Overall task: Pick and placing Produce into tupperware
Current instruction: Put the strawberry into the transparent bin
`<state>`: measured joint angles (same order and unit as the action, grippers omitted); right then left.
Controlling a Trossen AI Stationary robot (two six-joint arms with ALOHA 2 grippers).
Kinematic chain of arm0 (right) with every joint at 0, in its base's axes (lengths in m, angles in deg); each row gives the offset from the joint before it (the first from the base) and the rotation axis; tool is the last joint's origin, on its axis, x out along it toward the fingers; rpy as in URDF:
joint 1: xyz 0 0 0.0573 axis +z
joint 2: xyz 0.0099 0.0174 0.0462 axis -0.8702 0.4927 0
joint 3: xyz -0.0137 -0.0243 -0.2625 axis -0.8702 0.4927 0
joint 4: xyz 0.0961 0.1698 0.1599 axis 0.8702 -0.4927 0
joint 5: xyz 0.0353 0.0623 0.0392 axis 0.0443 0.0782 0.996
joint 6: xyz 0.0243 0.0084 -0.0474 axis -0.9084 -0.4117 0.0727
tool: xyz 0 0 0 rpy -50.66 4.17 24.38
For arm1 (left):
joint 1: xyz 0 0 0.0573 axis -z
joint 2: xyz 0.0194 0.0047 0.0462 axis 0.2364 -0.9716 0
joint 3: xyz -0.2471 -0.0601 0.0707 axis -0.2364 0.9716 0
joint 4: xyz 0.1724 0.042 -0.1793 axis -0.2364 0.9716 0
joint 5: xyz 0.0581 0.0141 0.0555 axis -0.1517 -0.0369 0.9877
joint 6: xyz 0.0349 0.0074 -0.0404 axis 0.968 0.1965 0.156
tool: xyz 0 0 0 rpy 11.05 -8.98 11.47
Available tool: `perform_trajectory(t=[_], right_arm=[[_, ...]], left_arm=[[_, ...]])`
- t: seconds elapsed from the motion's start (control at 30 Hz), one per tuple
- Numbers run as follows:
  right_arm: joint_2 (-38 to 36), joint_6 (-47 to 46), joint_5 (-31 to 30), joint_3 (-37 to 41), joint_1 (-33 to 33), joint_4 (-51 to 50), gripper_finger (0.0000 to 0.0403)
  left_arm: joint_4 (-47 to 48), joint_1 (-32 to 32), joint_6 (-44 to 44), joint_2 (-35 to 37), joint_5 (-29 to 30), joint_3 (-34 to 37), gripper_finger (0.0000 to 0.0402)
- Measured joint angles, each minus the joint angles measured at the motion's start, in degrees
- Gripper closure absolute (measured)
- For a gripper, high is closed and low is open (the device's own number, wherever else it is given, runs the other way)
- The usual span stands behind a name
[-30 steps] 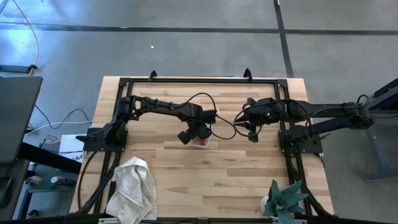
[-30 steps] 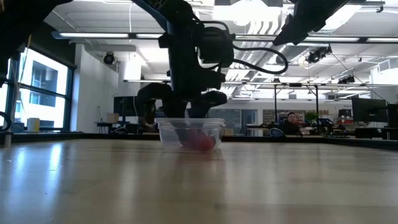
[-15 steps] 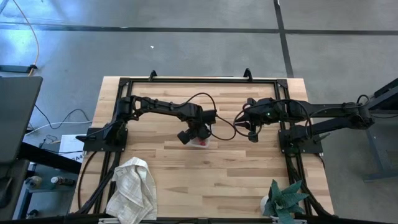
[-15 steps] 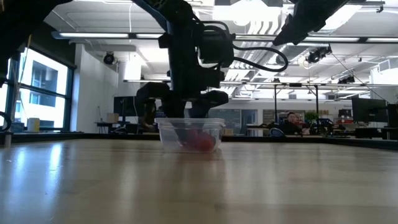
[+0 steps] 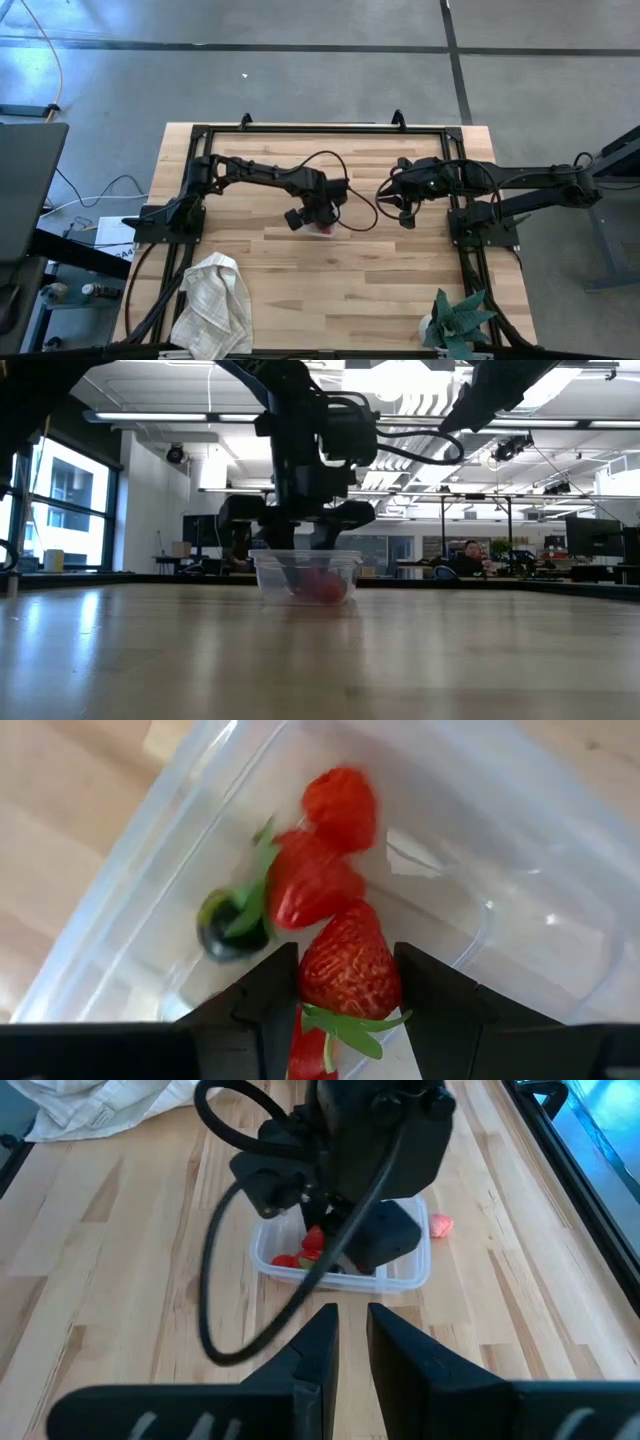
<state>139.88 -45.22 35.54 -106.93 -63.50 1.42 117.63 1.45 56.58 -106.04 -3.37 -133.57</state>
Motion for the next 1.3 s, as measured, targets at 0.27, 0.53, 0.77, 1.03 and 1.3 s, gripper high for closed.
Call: perform_trajectory(t=[0.27, 0.53, 0.77, 1.03, 1.3], right_arm=[[0.0, 0.1, 0.0, 0.0, 0.0, 0.0, 0.0356], [0.0, 0.1, 0.0, 0.0, 0.0, 0.0, 0.0356], [0.0, 0.0, 0.0, 0.0, 0.0, 0.0, 0.0356], [0.0, 0.0, 0.0, 0.0, 0.0, 0.0, 0.0356], [0.0, 0.1, 0.0, 0.0, 0.0, 0.0, 0.0356]], left_arm=[[-0.1, 1.1, 9.4, 0.0, -0.1, 0.0, 0.0254], [-1.6, 1.0, 14.8, 0.0, 0.6, 0.0, 0.0254], [-1.3, 1.0, 14.5, -0.1, 0.9, 0.0, 0.0254], [-0.6, 1.0, 13.0, -1.2, 3.4, 0.0, 0.0254], [-0.5, 1.0, 12.8, -1.4, 3.4, 0.0, 0.0254]])
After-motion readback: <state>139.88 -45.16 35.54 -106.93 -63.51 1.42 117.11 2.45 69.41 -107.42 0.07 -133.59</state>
